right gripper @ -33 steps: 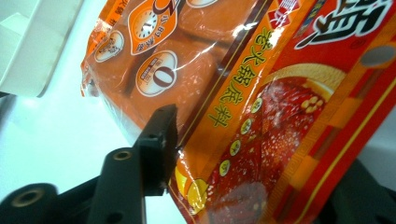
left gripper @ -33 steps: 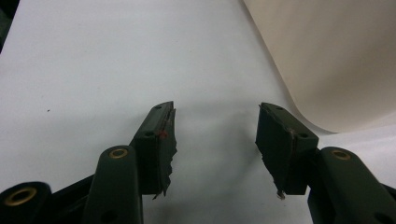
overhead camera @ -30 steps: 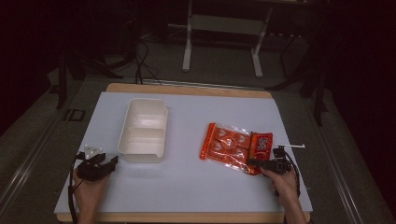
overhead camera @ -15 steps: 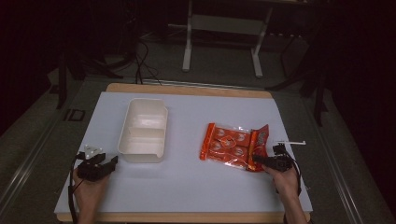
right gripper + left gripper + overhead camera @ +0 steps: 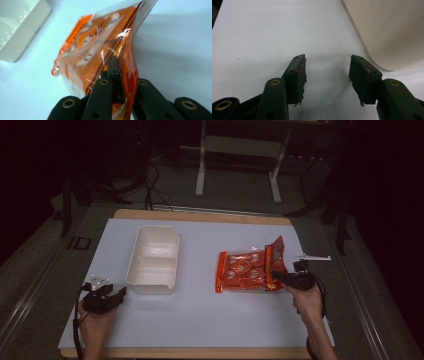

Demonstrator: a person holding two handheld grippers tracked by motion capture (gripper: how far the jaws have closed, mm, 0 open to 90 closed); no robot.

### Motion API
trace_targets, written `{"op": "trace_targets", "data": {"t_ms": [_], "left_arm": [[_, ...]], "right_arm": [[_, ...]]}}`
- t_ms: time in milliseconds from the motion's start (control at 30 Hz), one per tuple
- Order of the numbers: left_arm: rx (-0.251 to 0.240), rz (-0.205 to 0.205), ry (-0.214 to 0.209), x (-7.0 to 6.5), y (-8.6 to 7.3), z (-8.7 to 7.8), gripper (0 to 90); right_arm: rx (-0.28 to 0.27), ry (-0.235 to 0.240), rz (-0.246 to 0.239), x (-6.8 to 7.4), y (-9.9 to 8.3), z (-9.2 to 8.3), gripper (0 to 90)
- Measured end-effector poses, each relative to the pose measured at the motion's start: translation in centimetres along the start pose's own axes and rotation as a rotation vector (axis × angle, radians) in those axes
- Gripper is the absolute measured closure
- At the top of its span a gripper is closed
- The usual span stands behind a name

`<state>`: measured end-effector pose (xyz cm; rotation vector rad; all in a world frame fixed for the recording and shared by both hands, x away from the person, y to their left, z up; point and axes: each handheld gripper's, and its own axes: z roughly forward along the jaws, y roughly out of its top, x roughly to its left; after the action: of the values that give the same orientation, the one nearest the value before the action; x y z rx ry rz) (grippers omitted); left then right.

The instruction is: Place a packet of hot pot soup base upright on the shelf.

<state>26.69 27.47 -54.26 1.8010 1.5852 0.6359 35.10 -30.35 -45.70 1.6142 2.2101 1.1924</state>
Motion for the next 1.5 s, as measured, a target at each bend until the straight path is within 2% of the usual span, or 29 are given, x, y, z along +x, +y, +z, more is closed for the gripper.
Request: {"op": "trace_targets", "data": {"t_ms": [167,567,700,767,833,933,1067,1367,1500], "left_arm": [[0.0,0.002,0.002,0.0,0.0,0.0,47.5],[0.0,0.002,0.003,0.0,0.0,0.0,47.5],[-0.001,0.0,0.003,0.0,0.0,0.0,47.5],[-0.001,0.001,0.004,0.0,0.0,0.0,47.6],[-0.001,0.001,0.004,0.0,0.0,0.0,47.6],[-0.001,0.001,0.004,0.0,0.0,0.0,47.5],[0.001,0.005,0.004,0.0,0.0,0.0,47.5],[0.0,0.002,0.005,0.0,0.0,0.0,47.5],[0.001,0.001,0.003,0.0,0.0,0.0,47.6]], "right_arm": [[0.013,0.005,-0.083,1.5,2.2,-0.4,90.0],[0.021,0.024,-0.224,6.5,6.9,-0.3,90.0],[0.032,0.028,-0.24,7.7,8.1,-0.1,90.0],[0.047,0.027,-0.211,8.2,8.7,0.1,90.0],[0.053,0.02,-0.213,8.5,8.9,0.1,90.0],[0.05,0.003,-0.226,8.9,9.6,0.4,90.0],[0.052,0.003,-0.253,9.4,9.9,0.5,90.0],[0.013,-0.005,-0.308,11.6,11.2,-0.1,90.0],[0.021,-0.007,-0.345,12.7,11.7,0.0,90.0]]}}
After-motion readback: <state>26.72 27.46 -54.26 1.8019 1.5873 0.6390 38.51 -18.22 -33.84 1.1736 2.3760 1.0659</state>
